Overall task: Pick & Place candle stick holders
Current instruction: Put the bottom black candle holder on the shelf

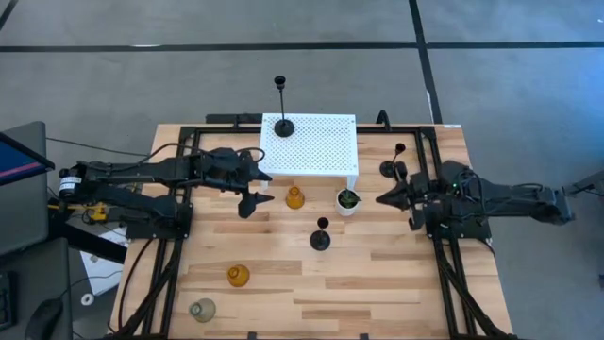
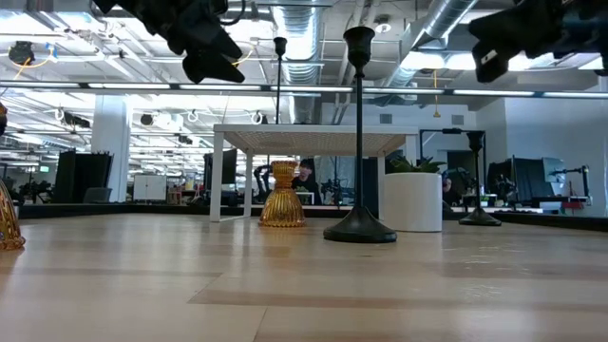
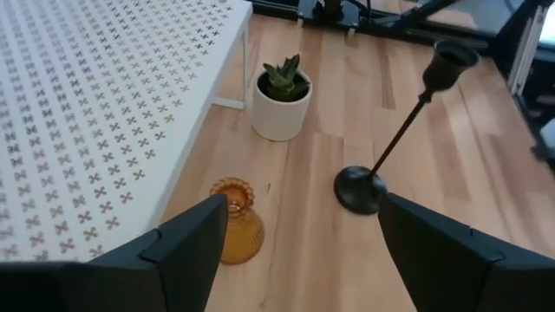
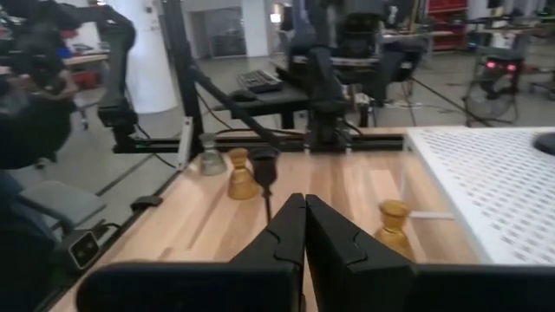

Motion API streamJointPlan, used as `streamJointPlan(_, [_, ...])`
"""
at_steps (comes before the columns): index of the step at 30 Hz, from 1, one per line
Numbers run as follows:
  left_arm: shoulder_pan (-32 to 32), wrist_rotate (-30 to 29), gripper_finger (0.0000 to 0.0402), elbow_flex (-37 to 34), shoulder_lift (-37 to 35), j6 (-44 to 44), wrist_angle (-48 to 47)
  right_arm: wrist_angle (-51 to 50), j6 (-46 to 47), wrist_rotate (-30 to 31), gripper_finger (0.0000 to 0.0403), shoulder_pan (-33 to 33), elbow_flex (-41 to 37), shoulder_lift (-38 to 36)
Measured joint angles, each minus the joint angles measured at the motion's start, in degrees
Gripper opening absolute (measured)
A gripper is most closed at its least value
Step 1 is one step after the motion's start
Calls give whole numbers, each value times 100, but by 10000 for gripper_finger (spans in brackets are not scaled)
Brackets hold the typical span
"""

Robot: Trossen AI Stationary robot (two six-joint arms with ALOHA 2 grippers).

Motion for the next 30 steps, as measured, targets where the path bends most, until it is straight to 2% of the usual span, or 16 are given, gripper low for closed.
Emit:
streamJointPlan(4, [0,22,270,0,-147,512,-164,341,11,9,0,204,0,277])
streamJointPlan(9, [0,25,210,7,-616,859,-799,439,13,55,0,323,0,396])
streamJointPlan(12, [0,25,174,-21,-960,871,-1179,446,13,219,0,313,0,391])
streamJointPlan(15, [0,25,145,-375,-1346,876,-1154,446,77,530,0,314,0,391])
streamJointPlan(18, [0,107,123,-1027,-1735,752,-756,457,410,867,0,314,0,510])
streamJointPlan(23, [0,823,95,-2119,-2385,458,439,546,669,917,0,314,0,834])
streamJointPlan(26, [0,944,84,-2436,-2685,408,876,834,764,1001,0,346,0,1180])
streamJointPlan(30, [0,945,77,-2509,-2806,401,907,1226,768,1209,0,602,0,1810])
